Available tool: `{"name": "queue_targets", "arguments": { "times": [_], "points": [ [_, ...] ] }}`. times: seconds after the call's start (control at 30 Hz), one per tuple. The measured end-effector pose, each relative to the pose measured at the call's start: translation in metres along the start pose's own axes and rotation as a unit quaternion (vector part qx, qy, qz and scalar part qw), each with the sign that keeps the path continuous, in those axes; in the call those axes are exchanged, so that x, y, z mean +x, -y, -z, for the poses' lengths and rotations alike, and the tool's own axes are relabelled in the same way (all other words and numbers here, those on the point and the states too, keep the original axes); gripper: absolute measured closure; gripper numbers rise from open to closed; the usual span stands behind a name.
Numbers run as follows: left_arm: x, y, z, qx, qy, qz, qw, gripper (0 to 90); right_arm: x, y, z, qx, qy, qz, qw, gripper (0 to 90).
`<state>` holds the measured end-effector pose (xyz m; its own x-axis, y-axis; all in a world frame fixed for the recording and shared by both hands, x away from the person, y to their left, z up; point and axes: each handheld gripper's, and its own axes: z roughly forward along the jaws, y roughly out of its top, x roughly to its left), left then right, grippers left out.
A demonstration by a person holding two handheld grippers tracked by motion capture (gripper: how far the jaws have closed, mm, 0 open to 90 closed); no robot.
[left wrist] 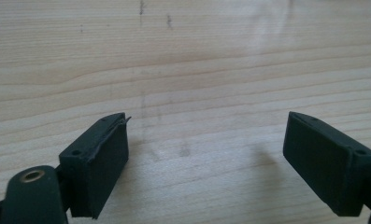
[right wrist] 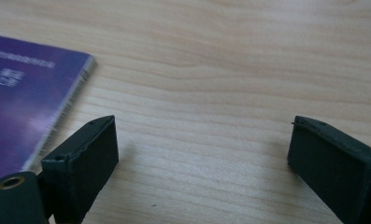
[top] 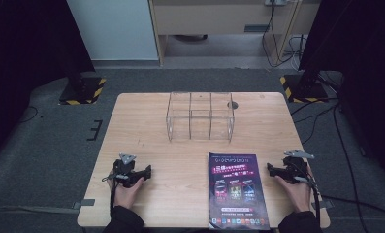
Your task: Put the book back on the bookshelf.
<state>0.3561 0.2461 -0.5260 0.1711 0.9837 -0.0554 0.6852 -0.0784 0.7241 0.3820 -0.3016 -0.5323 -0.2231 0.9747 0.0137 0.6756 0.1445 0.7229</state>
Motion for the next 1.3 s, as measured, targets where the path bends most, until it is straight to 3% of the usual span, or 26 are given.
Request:
{"name": "queue_targets", "arguments": {
  "times": [0.2,0.6,0.93,1.3],
  "points": [
    [-0.007,-0.006,0.013,-0.029,0.020,0.000,0.9994,15.8,0.004,-0.005,0.015,-0.031,-0.019,0.005,0.9993,9.7],
    [-0.025,-0.015,0.031,-0.065,0.050,-0.001,0.9967,18.8,0.010,-0.010,0.028,-0.055,-0.041,0.011,0.9976,10.3],
    [-0.044,-0.020,0.039,-0.079,0.066,-0.009,0.9946,20.7,0.017,-0.014,0.036,-0.068,-0.052,0.015,0.9963,10.3],
    [-0.074,-0.021,0.041,-0.087,0.100,-0.028,0.9908,21.0,0.023,-0.017,0.042,-0.081,-0.065,0.014,0.9945,10.2]
  ]
}}
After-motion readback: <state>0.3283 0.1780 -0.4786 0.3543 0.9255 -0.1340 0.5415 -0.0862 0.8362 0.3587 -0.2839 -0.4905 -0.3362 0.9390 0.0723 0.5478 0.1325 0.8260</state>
